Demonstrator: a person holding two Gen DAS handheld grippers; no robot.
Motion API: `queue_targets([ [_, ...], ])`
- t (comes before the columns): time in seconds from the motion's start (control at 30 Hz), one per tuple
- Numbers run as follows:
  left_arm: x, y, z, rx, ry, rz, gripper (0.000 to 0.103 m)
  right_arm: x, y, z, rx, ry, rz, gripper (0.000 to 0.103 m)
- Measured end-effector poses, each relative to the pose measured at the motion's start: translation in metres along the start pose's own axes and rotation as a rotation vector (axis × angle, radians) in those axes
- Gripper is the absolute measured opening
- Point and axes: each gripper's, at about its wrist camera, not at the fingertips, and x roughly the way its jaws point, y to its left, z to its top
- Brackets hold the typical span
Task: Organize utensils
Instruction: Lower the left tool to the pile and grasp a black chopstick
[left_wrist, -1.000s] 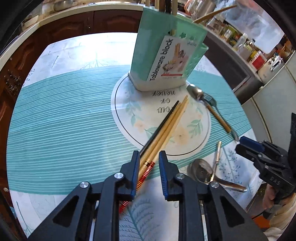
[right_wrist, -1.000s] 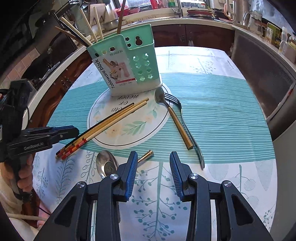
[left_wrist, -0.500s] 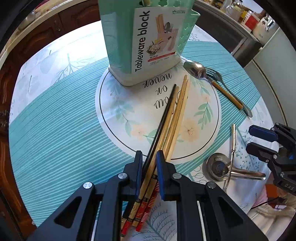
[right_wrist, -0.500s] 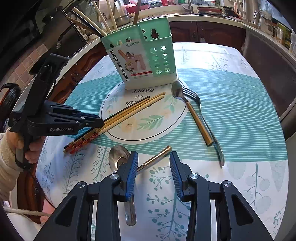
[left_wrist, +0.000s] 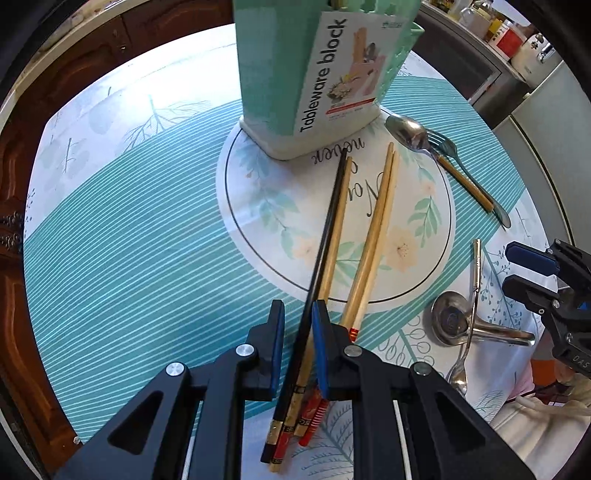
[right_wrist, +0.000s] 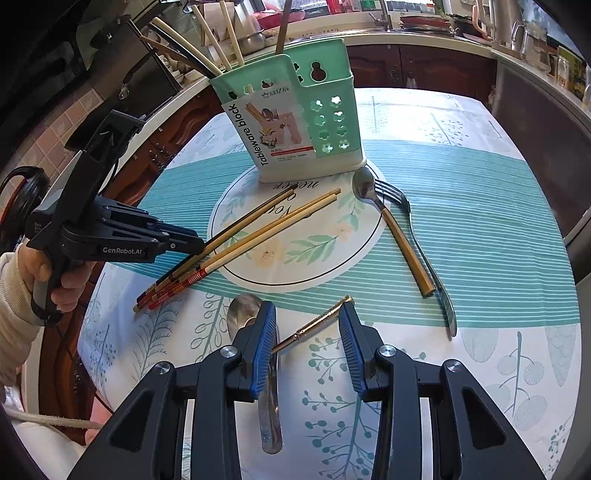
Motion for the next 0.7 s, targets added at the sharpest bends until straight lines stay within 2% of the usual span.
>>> queue_targets([
  [0.3, 0.001, -0.006, -0.002, 0.059, 0.011, 0.037, 0.013, 0.002, 0.006, 0.000, -0.007, 0.005, 0.013, 0.036],
  [0.7, 0.003, -0.017, 0.002, 0.190, 0.107, 0.051, 0.013, 0.001, 0.010, 0.004, -0.022, 0.015, 0.007, 0.036],
])
